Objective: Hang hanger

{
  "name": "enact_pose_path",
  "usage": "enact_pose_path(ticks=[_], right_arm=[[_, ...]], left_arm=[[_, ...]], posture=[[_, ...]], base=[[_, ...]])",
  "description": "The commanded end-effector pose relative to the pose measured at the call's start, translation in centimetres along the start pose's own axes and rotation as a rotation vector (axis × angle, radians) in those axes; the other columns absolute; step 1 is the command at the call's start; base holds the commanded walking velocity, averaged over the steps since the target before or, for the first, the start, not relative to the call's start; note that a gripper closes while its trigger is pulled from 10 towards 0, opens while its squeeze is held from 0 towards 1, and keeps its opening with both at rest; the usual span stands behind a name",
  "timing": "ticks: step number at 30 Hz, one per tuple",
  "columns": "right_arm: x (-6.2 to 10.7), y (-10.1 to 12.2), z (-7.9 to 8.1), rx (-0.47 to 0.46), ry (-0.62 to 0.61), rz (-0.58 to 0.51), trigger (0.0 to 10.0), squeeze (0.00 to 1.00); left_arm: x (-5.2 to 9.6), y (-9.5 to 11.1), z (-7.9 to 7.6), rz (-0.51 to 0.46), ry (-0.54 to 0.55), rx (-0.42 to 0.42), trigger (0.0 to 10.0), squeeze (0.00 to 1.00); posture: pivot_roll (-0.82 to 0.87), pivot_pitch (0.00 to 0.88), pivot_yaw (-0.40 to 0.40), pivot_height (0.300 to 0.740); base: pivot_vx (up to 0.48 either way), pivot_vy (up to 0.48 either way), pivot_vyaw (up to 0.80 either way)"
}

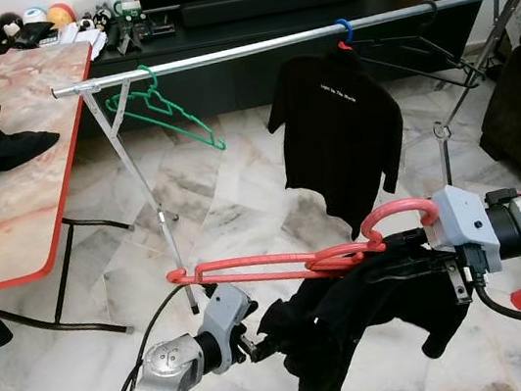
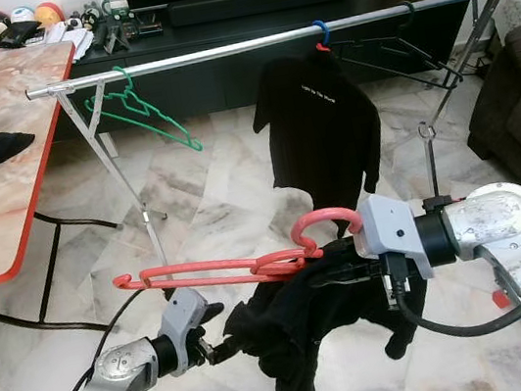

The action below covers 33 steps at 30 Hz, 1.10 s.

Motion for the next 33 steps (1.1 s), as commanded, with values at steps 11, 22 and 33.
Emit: enact_pose_path(ticks=[11, 22, 33], right_arm=[[0.28, 2.02, -0.24, 0.083, 0.006, -0.018, 0.0, 0.0], [0.34, 1.86, -0.58, 0.082, -0.01, -0.012, 0.0, 0.0], [0.33, 1.74, -0.9, 0.08, -0.027, -0.011, 0.0, 0.0]], left_arm=[[-0.6, -0.2, 0.07, 0.013, 0.007, -0.013, 10.0, 0.0], [-0.87, -0.62, -0.18, 0.029, -0.005, -0.005, 0.0, 0.0], [-0.96, -0.65, -0.33, 0.024, -0.025, 0.005, 0.0, 0.0]], posture=[[-0.09, 0.118, -0.024, 0.74], [-0.09, 0.124, -0.024, 0.74], [-0.09, 0.126, -0.022, 0.74]], base=[[0.0, 0.0, 0.0], [0.0, 0.0, 0.0], [0.0, 0.0, 0.0]])
Point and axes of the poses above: a point about 5 cm out from each wrist's last joint towards the gripper, its own x axis pointing back from the gripper into the wrist, its own y axis along the axis of the wrist's last joint, z = x × y, the point moved 2 cm from there along -x, pointing out of the wrist towards the gripper, and after that the axes turned 2 degrees about x, right-handed, at the moved point
